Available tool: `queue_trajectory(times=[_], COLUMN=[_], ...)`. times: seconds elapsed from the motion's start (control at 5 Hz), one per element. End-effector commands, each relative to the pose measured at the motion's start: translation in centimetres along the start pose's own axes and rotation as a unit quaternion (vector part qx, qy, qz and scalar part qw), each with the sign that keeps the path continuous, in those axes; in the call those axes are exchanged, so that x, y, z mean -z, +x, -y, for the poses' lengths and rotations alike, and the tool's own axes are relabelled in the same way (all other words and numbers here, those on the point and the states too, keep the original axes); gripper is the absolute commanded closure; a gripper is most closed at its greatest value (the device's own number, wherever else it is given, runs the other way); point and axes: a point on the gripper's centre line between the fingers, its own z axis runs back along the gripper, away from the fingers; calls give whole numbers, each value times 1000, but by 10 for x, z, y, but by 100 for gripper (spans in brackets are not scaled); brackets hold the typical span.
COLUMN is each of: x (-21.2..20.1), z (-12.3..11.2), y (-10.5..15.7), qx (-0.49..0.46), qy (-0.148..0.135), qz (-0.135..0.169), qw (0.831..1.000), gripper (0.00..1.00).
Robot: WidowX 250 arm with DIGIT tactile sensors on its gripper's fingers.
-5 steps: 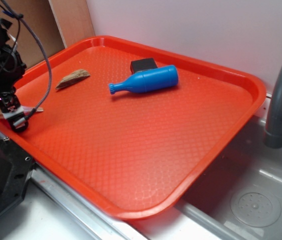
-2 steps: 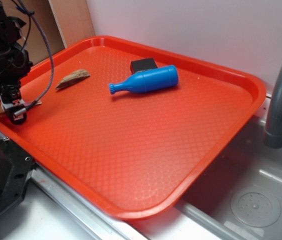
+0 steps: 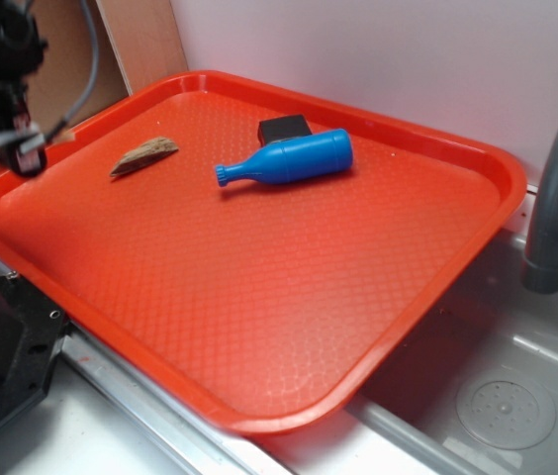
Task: Grab the shell.
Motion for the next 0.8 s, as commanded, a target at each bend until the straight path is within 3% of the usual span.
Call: queue_trajectory(times=[0.0, 0.2, 0.4, 0.6], x=[-56, -75, -96, -111], z=[41, 62, 71, 77], y=[22, 40, 59, 72], qx=[-22, -9, -18, -13], qy=[13, 18, 2, -25], qz=[12, 32, 65, 73], qw=[1000, 999, 998, 997], gripper=[100, 100, 100, 100])
